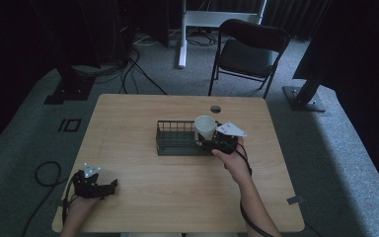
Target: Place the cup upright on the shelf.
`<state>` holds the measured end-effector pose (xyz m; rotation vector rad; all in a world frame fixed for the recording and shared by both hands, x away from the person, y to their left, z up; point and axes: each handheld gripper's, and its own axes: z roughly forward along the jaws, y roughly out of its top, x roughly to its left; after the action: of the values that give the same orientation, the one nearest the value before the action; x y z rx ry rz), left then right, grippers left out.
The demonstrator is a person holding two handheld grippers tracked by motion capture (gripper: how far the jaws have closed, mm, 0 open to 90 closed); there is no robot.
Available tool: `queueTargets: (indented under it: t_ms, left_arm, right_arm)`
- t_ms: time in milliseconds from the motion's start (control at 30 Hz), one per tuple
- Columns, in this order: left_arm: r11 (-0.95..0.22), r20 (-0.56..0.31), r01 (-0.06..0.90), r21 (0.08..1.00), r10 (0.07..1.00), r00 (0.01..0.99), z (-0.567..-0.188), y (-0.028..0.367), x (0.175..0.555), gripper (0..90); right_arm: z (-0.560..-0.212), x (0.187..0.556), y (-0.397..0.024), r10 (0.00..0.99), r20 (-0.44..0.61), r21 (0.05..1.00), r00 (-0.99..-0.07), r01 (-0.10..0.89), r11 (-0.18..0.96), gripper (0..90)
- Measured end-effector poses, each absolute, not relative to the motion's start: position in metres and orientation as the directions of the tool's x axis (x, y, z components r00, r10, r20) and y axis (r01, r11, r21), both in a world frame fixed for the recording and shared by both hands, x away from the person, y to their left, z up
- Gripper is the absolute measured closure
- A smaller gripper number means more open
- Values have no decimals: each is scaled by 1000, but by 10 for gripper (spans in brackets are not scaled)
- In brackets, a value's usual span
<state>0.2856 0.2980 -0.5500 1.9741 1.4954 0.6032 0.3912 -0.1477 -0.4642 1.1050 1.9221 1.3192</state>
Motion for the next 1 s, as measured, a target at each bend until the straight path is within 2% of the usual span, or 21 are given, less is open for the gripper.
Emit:
queueTargets:
  t_ms: [1000]
  left_arm:
    - [-200,8,699,687,963,268,-550,298,286,7]
  right_arm:
    - [-497,355,-195,877,28,920,-480,356,165,120]
